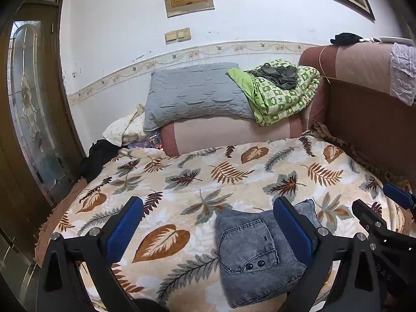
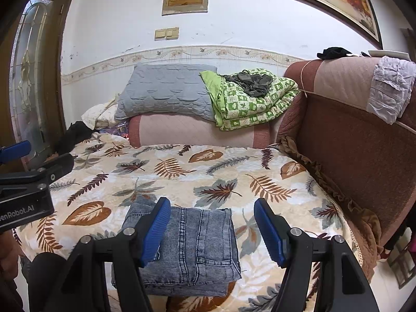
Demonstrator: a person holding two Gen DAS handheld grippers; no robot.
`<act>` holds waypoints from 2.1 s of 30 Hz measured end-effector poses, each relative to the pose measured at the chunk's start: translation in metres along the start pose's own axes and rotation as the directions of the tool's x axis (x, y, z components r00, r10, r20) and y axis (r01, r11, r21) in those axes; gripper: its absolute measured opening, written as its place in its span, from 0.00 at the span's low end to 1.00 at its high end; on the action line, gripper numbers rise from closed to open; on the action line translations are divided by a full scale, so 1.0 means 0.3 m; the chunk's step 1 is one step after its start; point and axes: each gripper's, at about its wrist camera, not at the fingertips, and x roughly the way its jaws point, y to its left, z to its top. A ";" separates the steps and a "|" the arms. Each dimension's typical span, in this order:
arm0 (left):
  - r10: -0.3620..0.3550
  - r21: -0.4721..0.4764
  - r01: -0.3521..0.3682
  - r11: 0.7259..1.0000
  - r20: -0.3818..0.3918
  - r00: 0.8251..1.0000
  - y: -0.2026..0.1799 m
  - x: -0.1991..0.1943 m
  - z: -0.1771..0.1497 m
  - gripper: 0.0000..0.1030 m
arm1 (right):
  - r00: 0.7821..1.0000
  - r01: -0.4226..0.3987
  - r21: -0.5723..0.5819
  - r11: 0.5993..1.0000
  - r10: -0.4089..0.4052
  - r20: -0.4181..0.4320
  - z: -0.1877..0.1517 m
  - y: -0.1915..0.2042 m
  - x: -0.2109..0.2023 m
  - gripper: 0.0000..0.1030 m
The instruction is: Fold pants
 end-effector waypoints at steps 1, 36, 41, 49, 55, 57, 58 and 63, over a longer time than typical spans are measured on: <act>0.002 -0.001 -0.002 1.000 0.001 1.000 0.001 0.000 0.000 0.97 | 1.000 -0.001 -0.001 1.000 0.001 -0.002 0.000 0.000 0.001 0.68; 0.026 -0.011 -0.027 1.000 -0.049 0.998 0.021 0.062 -0.046 0.97 | 0.999 -0.015 -0.034 0.999 0.014 -0.046 -0.021 0.029 0.042 0.68; 0.023 -0.012 -0.024 1.000 -0.057 0.998 0.024 0.070 -0.052 0.97 | 0.999 -0.017 -0.039 0.999 0.015 -0.052 -0.025 0.037 0.051 0.68; 0.020 -0.011 -0.021 1.000 -0.062 0.998 0.022 0.074 -0.057 0.97 | 0.998 -0.017 -0.041 0.999 0.015 -0.056 -0.025 0.039 0.055 0.68; 0.018 -0.009 -0.018 1.000 -0.062 0.998 0.018 0.075 -0.057 0.97 | 0.998 -0.016 -0.041 0.999 0.014 -0.056 -0.025 0.040 0.055 0.68; 0.015 -0.007 -0.015 1.000 -0.062 0.998 0.018 0.075 -0.056 0.97 | 0.998 -0.016 -0.041 0.999 0.014 -0.055 -0.025 0.040 0.055 0.68; 0.015 -0.007 -0.016 1.000 -0.061 0.998 0.018 0.074 -0.056 0.97 | 0.998 -0.016 -0.040 0.999 0.014 -0.055 -0.024 0.039 0.055 0.68; 0.014 -0.005 -0.015 1.000 -0.062 0.998 0.017 0.073 -0.056 0.97 | 0.999 -0.011 -0.036 0.999 0.009 -0.054 -0.018 0.031 0.059 0.68</act>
